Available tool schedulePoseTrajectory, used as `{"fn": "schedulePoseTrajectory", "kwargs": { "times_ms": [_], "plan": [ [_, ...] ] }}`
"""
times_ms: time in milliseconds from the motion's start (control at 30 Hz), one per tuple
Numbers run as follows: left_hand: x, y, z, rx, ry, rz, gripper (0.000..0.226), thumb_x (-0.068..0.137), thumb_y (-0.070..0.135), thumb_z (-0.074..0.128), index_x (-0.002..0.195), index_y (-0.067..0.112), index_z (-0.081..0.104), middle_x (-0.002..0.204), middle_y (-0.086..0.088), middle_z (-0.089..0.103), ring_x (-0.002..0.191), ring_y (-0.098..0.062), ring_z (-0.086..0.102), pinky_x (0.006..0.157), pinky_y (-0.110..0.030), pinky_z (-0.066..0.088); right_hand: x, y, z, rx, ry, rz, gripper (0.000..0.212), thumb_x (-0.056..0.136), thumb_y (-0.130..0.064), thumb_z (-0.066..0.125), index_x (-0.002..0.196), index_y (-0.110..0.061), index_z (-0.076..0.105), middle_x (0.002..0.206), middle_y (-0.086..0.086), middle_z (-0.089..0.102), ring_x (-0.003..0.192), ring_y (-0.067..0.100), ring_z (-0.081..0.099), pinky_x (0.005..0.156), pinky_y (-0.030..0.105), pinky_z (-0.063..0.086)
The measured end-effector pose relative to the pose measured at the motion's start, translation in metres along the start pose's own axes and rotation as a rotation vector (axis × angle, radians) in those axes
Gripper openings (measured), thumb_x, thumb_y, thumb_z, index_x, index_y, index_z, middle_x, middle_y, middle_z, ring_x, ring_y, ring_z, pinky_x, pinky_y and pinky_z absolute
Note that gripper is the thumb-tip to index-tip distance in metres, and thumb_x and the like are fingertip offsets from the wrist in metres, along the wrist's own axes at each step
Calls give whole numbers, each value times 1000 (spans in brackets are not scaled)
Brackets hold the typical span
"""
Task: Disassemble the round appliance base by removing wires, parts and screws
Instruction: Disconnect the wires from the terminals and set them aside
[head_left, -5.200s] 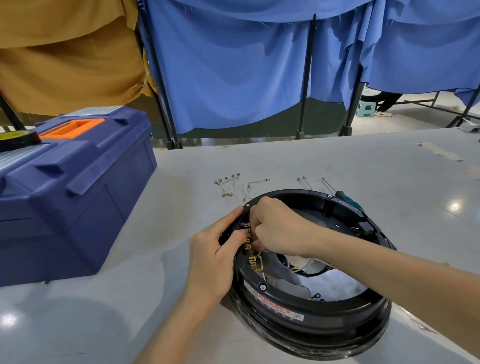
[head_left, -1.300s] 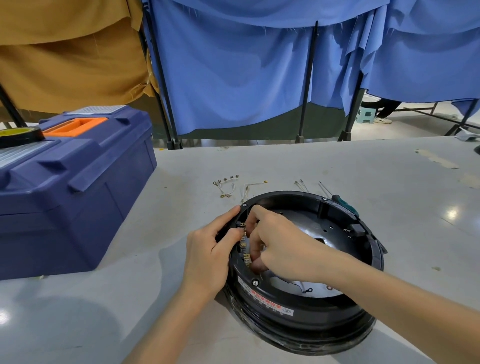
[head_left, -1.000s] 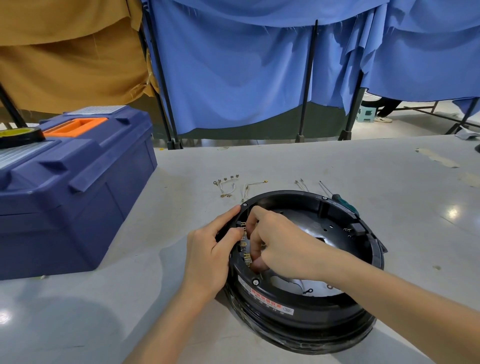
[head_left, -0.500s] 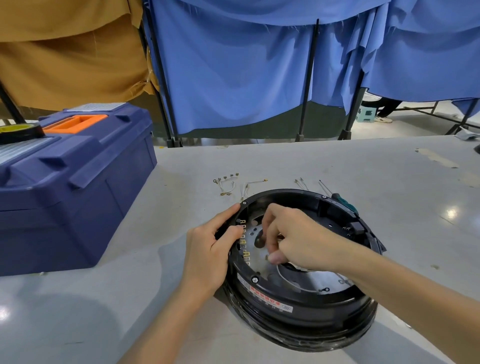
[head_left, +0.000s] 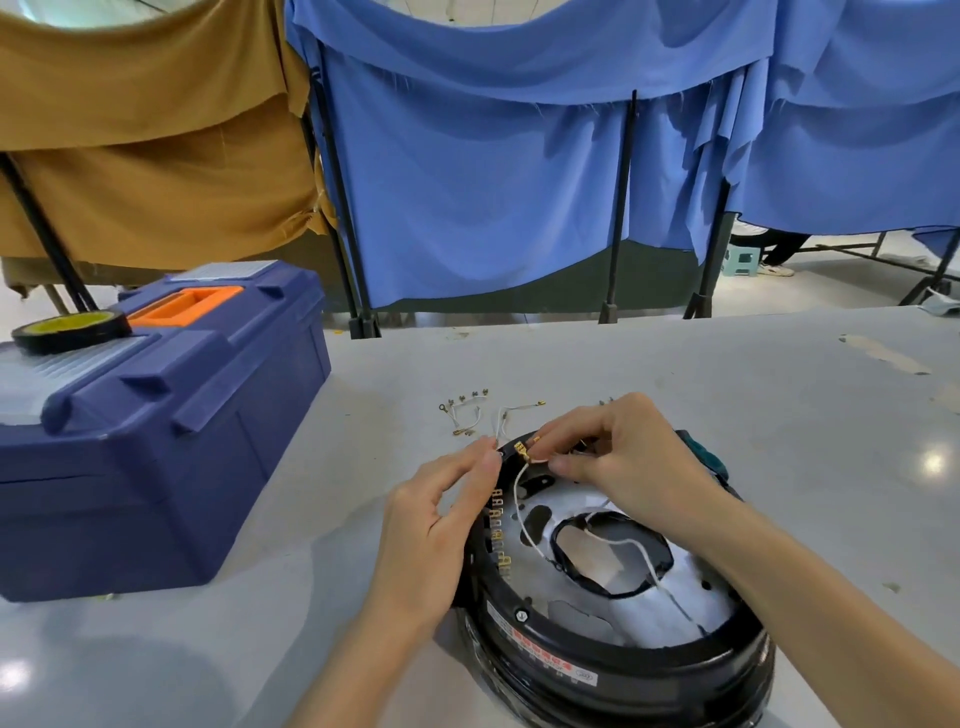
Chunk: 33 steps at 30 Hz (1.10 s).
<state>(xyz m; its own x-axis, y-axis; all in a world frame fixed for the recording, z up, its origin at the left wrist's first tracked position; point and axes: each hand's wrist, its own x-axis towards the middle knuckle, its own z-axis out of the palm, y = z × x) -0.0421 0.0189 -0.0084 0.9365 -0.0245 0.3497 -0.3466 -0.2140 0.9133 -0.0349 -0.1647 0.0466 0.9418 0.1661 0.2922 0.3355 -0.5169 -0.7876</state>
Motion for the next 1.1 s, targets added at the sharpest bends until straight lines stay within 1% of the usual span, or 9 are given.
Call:
{"fn": "schedulePoseTrajectory", "kwargs": {
  "times_ms": [100,200,300,367,500,767,867,1000,1100],
  "plan": [
    [7,15,5,75,40,70,27,76,55,67,94,38,76,95,24,71,91,10,60,79,-7,39,3,0,-2,39,-10,-37,34,78,2,74,73,-31,77,81,-8,76,81,5,70,81,21,56],
    [15,22,10,85,88,72,6,84,30,71,84,33,77,75,15,72,69,5,60,66,-6,40,7,2,-4,164,3,-56,28,79,5,72,76,-23,76,84,-2,76,83,12,72,75,27,58],
    [31,25,9,-108,129,-91,7,86,23,72,80,23,77,63,9,69,52,2,53,55,-8,42,13,7,-12,344,63,-48,25,85,3,68,95,-18,74,96,-6,75,94,10,70,76,26,58],
    [48,22,5,-258,209,-214,8,87,18,70,82,15,75,58,8,63,45,-1,44,47,-12,39,18,16,-19,215,139,-55,28,89,-5,66,107,-27,72,105,-15,73,103,0,65,87,25,54],
    [81,8,0,-517,382,-477,5,90,4,64,90,1,68,70,-5,63,49,-7,45,40,-15,38,25,39,-27,-164,101,60,30,93,-15,62,121,-26,66,122,-13,65,121,5,54,106,28,40],
    [119,-37,17,-729,523,-594,13,88,-7,62,101,-9,59,75,-17,62,54,-17,61,47,-17,53,29,57,-18,-311,-40,122,29,96,-13,55,122,-23,65,121,-5,66,115,13,57,97,20,39],
    [122,-54,17,-601,511,-611,12,86,-6,65,97,-10,61,76,-19,65,61,-23,63,51,-23,57,30,59,-18,-317,-40,114,31,97,-11,53,122,-23,65,121,-5,66,117,12,56,97,19,39],
    [116,-76,6,-114,403,-604,10,89,6,67,95,-2,67,69,-14,67,55,-22,63,63,-32,57,32,60,-18,-316,-39,112,32,97,-8,51,123,-22,64,122,-4,66,117,13,56,96,18,39],
    [108,-75,-2,0,399,-559,13,91,9,65,86,-2,68,63,-12,63,47,-19,57,52,-27,51,31,59,-19,-311,-46,109,33,97,-5,49,122,-21,65,122,-4,66,117,13,56,94,16,37]
  ]
}}
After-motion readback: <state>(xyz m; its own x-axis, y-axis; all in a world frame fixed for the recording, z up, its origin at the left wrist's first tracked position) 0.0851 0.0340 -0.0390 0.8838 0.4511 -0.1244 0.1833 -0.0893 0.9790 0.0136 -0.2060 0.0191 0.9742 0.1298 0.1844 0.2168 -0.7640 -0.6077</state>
